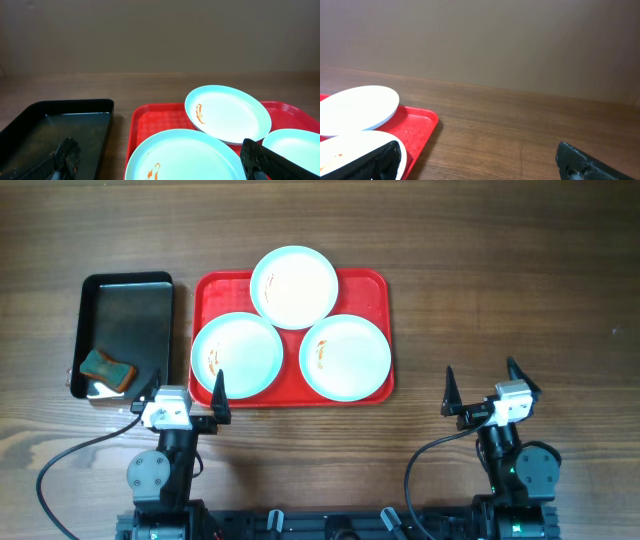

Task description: Clean dirty plates on tray and stack at the side

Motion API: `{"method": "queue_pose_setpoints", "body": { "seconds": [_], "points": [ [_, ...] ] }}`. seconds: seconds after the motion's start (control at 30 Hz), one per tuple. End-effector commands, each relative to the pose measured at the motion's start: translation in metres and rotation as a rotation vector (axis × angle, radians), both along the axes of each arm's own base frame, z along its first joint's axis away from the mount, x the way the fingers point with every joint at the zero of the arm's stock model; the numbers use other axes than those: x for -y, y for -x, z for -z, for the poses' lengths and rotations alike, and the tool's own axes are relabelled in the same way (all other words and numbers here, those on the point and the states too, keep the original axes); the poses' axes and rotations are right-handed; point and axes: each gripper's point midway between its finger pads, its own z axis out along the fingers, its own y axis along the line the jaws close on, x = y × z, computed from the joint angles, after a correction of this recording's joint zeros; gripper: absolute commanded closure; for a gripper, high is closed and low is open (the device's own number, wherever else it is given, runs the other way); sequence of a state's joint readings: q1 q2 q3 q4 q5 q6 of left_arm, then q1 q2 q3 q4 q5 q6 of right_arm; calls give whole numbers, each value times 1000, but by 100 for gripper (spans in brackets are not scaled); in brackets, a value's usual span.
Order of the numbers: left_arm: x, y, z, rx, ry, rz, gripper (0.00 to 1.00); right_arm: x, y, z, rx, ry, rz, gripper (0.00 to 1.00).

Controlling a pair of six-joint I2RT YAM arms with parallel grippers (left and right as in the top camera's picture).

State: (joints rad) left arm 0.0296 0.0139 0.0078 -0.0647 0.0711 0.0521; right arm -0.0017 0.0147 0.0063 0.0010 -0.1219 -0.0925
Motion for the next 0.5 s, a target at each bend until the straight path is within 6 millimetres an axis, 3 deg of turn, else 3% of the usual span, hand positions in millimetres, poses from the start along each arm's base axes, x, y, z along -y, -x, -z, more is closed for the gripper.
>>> {"method": "queue_pose_setpoints", "body": {
  "seconds": [0.0,0.47],
  "points": [
    [-5,0,2,-6,-23,-23,0,4,0,-2,9,11,19,0],
    [-5,0,2,-6,-23,-23,0,4,0,-2,9,11,19,0]
  ]
}}
